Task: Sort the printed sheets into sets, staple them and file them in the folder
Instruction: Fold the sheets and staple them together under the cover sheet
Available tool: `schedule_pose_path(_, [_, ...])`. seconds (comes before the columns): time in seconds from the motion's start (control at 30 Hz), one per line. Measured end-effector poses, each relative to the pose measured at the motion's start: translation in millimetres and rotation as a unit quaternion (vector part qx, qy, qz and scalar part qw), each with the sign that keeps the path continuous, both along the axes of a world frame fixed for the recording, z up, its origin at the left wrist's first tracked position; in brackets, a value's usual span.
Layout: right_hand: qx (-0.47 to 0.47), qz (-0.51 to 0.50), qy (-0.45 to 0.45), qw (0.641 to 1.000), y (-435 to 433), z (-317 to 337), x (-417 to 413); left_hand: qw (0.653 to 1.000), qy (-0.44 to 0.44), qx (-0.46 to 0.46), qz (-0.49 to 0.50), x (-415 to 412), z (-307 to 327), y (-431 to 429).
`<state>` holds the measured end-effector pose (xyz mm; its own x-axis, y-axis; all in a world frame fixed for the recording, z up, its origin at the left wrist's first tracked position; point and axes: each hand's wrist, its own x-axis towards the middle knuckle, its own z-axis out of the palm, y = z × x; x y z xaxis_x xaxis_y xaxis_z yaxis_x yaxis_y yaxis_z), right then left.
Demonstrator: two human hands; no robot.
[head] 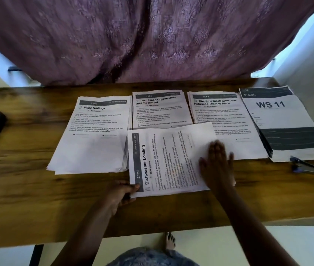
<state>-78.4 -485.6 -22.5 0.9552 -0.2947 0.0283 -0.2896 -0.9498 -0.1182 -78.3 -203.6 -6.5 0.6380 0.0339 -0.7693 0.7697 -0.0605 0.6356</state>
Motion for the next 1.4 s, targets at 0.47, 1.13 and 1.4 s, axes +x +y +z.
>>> schedule_pose_path(0.47, [0.05, 0.06, 0.006, 0.997, 12.6, -7.1, 82.5, 1.0, 0.001, -0.012, -0.001, 3.9, 5.9, -1.9])
schedule_pose_path(1.13, [0.09, 0.165, 0.001, 0.982, -16.5, -6.2, -13.5, 0.997, -0.047, -0.044, 0.029, -17.5, 3.1, -23.8])
schedule_pose_path(1.4, [0.074, -0.073, -0.073, 0.992, -152.2, 9.1, -67.8, 0.996, -0.073, -0.029, 0.037, -33.1, 2.3, -51.4])
